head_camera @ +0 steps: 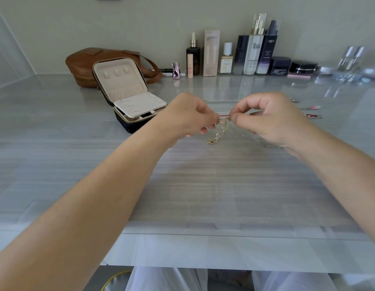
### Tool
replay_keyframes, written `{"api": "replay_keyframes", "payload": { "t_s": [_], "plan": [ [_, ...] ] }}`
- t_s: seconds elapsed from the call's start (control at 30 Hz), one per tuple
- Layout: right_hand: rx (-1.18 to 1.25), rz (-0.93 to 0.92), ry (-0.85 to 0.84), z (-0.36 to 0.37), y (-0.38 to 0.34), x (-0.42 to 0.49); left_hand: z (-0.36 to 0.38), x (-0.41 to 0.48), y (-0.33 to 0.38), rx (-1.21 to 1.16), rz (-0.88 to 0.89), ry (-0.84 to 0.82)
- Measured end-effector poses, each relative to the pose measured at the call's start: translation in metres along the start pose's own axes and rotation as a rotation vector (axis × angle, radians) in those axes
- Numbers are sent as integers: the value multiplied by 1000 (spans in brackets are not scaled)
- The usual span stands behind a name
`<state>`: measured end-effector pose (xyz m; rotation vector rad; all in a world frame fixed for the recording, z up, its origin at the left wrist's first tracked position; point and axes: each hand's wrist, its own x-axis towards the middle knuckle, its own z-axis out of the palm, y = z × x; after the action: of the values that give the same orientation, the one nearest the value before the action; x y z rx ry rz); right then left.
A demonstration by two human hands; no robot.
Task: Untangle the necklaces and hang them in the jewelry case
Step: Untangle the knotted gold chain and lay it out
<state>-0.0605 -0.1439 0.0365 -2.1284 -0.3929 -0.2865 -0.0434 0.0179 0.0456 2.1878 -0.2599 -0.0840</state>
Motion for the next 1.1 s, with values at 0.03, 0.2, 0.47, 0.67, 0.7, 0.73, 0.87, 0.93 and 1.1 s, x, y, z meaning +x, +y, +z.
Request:
{"api": "replay_keyframes", "payload": {
  "t_s": [0.03,0.2,0.47,0.67,0.7,0.73,0.87,0.93,1.1],
  "plan": [
    [11,10,-1,0,0,0,0,1,-1,17,13,20],
    [29,29,3,-1,2,2,-1,0,0,7,63,41],
    [19,24,8,-2,1,2,2,-6,2,15,54,-153],
    [29,48,12,-3,-1,1,0,-4,2,-10,36,-89],
    [29,53,12,-3,-1,1,0,-3,2,-30,47,-60],
    [25,58,10,-3,-1,1,0,-3,2,-49,64,-24],
    [22,67,7,-3,0,2,1,-3,1,-56,123,-20],
    [19,67,1,-2,0,2,4,-3,2,-54,140,-35],
    [23,66,-2,-2,-1,2,7,-3,2,-36,166,16]
  ]
}}
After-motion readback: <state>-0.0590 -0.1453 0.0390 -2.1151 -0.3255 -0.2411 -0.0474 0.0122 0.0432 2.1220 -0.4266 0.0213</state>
